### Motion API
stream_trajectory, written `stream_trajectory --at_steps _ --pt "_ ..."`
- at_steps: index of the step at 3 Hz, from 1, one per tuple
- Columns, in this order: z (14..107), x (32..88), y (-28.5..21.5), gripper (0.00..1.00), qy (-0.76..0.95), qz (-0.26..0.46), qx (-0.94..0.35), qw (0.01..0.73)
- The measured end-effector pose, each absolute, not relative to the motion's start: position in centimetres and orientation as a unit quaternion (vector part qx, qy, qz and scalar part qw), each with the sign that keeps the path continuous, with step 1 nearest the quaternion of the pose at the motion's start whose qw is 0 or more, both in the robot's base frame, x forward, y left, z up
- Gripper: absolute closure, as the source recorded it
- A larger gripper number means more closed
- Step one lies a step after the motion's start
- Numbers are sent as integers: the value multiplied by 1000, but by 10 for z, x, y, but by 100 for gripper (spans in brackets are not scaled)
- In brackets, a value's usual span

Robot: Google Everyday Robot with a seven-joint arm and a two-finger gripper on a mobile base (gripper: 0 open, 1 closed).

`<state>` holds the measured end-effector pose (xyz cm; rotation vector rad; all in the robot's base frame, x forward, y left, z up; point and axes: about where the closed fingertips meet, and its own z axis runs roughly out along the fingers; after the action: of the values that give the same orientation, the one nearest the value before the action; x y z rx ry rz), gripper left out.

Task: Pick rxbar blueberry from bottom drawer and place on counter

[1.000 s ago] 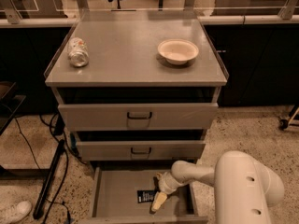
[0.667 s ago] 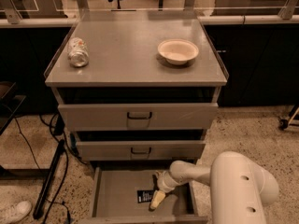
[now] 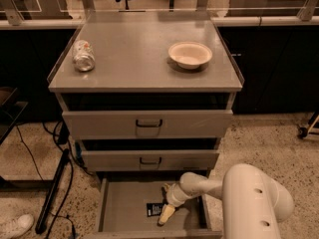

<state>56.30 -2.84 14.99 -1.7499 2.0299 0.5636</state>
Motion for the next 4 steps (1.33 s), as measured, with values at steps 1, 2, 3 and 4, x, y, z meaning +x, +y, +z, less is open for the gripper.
stream_trajectory --at_steps 1,2,3,4 --pt "134 551 -11 0 718 225 -630 193" --pt "116 559 7 0 710 247 -630 194" --pt "116 559 7 0 710 247 -630 194" --pt "100 560 -2 0 717 249 -622 193"
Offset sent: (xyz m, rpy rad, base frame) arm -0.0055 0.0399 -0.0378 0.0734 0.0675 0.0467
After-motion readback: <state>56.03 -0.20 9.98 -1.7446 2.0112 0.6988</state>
